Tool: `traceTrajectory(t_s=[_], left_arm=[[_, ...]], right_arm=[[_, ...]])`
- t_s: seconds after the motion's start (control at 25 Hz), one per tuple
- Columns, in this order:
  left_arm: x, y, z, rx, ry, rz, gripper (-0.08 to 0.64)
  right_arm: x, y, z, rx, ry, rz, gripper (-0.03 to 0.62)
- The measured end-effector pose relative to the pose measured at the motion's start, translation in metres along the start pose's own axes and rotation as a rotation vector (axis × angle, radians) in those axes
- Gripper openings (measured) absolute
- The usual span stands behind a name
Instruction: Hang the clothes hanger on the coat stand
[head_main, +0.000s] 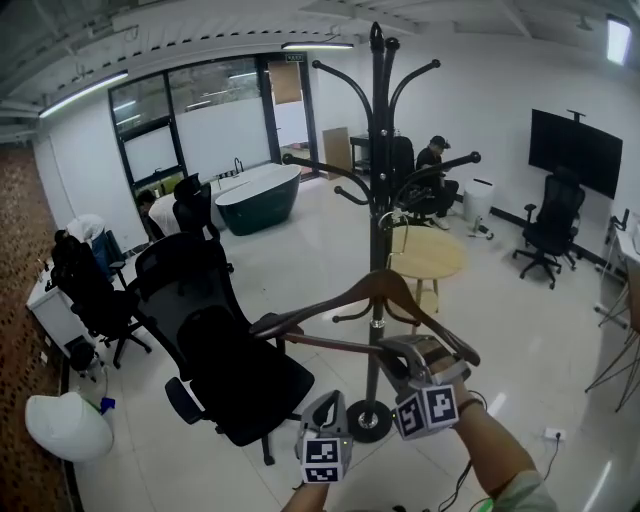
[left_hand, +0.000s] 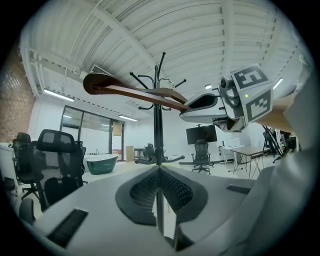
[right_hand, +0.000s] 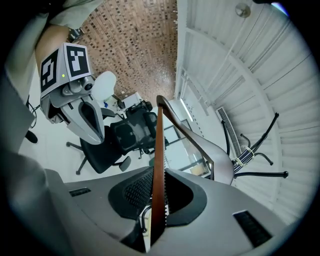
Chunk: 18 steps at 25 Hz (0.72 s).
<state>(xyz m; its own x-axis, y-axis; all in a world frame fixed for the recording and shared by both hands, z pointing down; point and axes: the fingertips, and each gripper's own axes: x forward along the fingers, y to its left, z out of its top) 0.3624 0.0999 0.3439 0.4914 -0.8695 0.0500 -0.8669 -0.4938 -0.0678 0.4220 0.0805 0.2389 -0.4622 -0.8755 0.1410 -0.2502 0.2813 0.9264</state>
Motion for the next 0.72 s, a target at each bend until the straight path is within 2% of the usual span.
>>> traceTrajectory(t_s=[0.12, 0.2, 0.36, 0.52, 0.72], left_arm=[[0.025, -0.058, 0.006, -0.01, 0.008, 0.027, 0.0], [0.031, -0.079, 0.008, -0.007, 0.013, 0.04, 0.0], [0.037, -0.08, 0.011, 0.002, 0.019, 0.076, 0.0], [0.038, -0.069, 0.01, -0.021, 0.016, 0.099, 0.0], [0.039, -0.059, 0.011, -0.008, 0.015, 0.084, 0.0]], right_arm=[[-0.021, -0.012, -0.044, -0.04, -0.045, 0.049, 0.044], [-0.027, -0.018, -0.06, -0.048, -0.065, 0.068, 0.044], [-0.013, -0.024, -0.078, -0.057, -0.079, 0.092, 0.044], [0.003, -0.018, -0.089, -0.056, -0.061, 0.119, 0.044], [0.019, -0.011, -0.092, -0.048, -0.039, 0.124, 0.044]])
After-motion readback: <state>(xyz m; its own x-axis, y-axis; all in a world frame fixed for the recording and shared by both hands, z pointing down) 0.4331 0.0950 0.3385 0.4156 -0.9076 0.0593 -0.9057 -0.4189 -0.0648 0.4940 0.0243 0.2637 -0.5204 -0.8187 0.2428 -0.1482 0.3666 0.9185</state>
